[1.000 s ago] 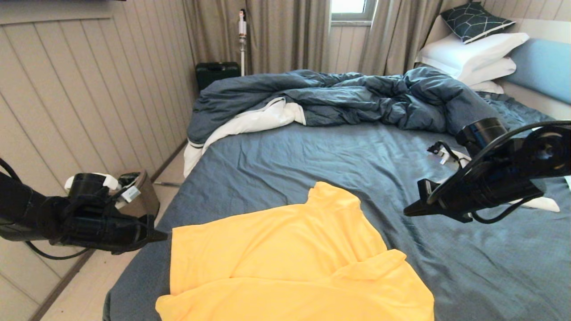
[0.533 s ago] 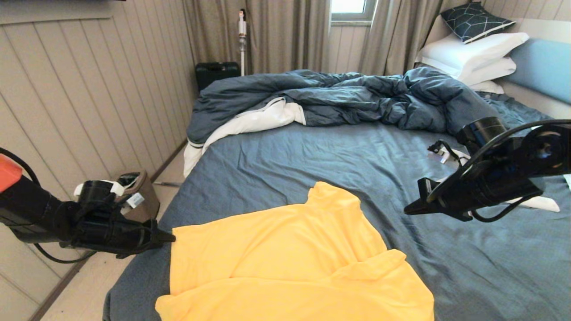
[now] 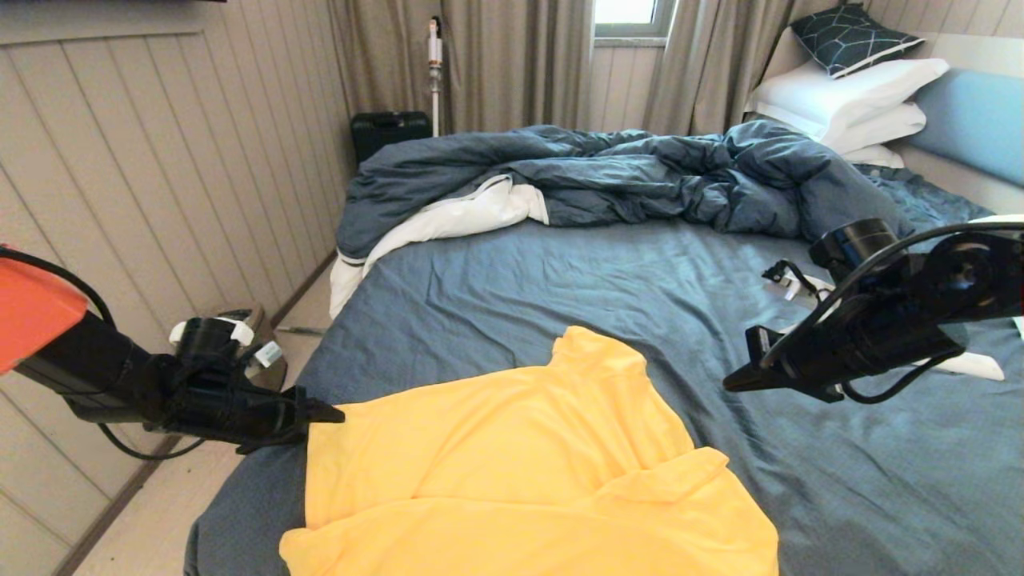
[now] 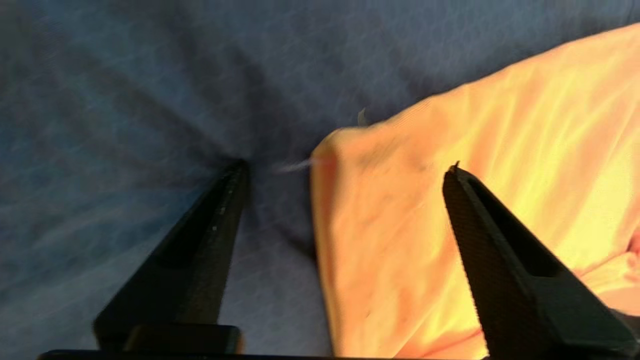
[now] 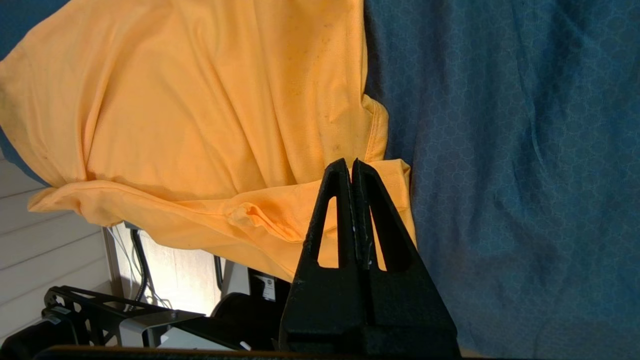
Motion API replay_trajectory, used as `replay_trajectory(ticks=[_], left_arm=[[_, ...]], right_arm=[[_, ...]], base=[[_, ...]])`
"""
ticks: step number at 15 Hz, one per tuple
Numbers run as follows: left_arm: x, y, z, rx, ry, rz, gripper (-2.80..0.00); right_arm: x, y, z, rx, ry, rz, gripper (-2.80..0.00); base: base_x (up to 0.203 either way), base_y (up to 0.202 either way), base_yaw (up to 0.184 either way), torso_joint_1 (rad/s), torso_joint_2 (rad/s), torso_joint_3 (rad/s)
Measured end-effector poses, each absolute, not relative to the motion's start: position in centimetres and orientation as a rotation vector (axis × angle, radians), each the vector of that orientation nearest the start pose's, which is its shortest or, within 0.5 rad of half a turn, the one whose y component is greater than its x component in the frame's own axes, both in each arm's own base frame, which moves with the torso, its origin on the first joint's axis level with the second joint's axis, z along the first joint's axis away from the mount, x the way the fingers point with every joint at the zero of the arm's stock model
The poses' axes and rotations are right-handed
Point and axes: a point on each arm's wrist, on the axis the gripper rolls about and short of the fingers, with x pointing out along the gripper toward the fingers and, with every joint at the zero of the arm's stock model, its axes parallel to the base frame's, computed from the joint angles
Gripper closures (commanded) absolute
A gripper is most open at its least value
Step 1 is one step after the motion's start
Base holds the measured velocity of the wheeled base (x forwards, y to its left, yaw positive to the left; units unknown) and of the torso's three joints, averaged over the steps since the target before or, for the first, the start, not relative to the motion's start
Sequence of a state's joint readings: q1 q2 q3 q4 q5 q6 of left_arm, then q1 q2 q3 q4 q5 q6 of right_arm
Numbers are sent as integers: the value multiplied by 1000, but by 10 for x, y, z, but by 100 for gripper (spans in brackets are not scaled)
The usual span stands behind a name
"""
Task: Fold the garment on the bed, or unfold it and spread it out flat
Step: Fold the yellow T-shirt
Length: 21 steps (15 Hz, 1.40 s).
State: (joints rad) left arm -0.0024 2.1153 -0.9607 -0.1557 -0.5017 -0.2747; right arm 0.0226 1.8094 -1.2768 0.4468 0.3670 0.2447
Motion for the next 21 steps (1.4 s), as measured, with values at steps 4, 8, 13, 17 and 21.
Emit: replay_trajectory(ticks=[4,8,13,17,21], left_arm=[[353,-23,47,-500,1036,-348,0],[353,-36,50,-508,1043,-371,0],[350,-37,47,-502,1054,-371,0],[346,-36,51,-505,1050,-368,0],[336,-35,53,-502,1057,-362,0]], right_arm=[[317,15,182,392,1021,235,0],[318,15,179,393,1030,233,0],[319,11,175,401,1038,220,0],[332,12,169,397,1013,232,0],[345,20,155,388,1021,262,-280]], base=[[0,0,0,0,0,0],[0,0,0,0,0,0],[0,0,0,0,0,0],[0,0,0,0,0,0],[0,0,0,0,0,0]])
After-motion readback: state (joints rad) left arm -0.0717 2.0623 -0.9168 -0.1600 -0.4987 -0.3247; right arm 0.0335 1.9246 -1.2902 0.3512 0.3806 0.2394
